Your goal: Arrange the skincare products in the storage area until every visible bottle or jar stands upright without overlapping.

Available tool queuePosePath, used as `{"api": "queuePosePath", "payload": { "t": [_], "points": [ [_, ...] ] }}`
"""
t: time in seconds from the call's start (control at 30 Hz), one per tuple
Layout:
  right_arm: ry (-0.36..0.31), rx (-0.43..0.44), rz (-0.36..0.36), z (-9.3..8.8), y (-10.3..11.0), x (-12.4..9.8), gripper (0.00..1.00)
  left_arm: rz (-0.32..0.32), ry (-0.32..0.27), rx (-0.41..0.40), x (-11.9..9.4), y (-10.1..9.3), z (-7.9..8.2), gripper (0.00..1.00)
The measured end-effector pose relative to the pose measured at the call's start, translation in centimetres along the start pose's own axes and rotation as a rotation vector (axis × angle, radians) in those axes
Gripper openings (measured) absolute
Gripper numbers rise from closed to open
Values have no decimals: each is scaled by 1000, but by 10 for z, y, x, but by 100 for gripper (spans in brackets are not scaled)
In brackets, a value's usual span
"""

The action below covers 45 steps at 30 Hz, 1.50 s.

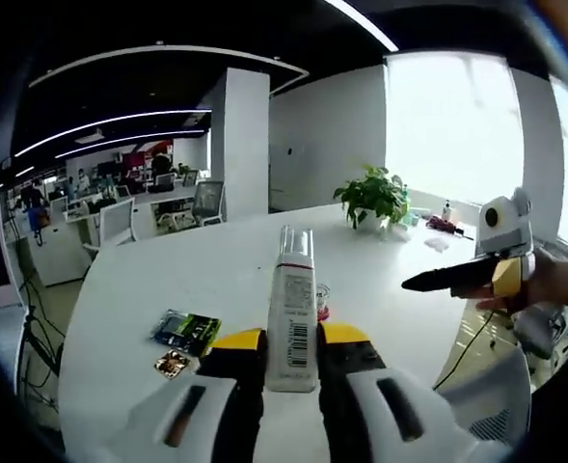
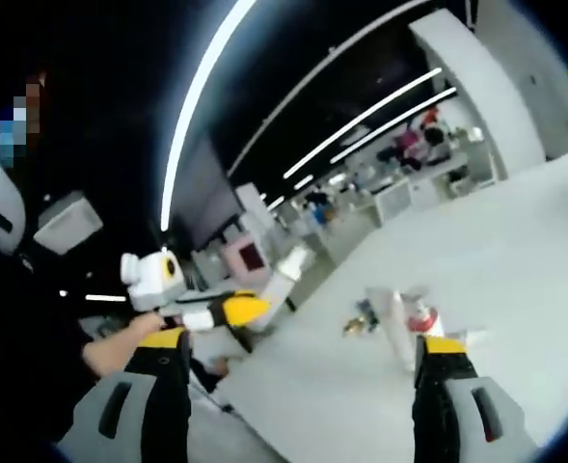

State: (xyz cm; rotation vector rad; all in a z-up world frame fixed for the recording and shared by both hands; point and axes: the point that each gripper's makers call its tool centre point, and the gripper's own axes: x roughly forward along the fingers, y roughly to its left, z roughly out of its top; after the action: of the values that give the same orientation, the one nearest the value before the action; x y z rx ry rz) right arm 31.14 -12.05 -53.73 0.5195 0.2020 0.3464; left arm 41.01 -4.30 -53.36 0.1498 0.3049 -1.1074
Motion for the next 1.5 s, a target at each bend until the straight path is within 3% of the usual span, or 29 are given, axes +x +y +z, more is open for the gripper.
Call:
{"api": "queuePosePath", "payload": {
  "t": [0.3, 0.43, 0.63, 0.9, 1.03, 1.13, 1.23, 1.27, 1.5],
  "points": [
    [-17, 22, 68, 9, 22, 13, 95, -70, -39, 42, -13, -27, 10, 21],
    [-30, 48, 106, 14, 32, 22, 88, -90, -53, 77, -17, -35, 14, 21],
    [-98, 154, 182, 26, 50, 36, 83, -122, -85, 100, -22, -49, 20, 21],
    [-147, 261, 213, 36, 55, 51, 63, -137, -97, 144, -24, -60, 24, 21],
    [-129, 265, 213, 32, 56, 58, 47, -140, -106, 153, -26, -62, 28, 21],
    [-136, 277, 216, 32, 57, 59, 43, -136, -107, 172, -26, -62, 29, 21],
    [-146, 286, 222, 34, 57, 59, 30, -138, -108, 169, -25, -63, 29, 21],
    [-159, 291, 218, 36, 55, 60, 20, -137, -108, 172, -25, -63, 29, 21],
    [-186, 300, 243, 44, 57, 57, 19, -145, -123, 160, -25, -63, 32, 21]
  ]
}}
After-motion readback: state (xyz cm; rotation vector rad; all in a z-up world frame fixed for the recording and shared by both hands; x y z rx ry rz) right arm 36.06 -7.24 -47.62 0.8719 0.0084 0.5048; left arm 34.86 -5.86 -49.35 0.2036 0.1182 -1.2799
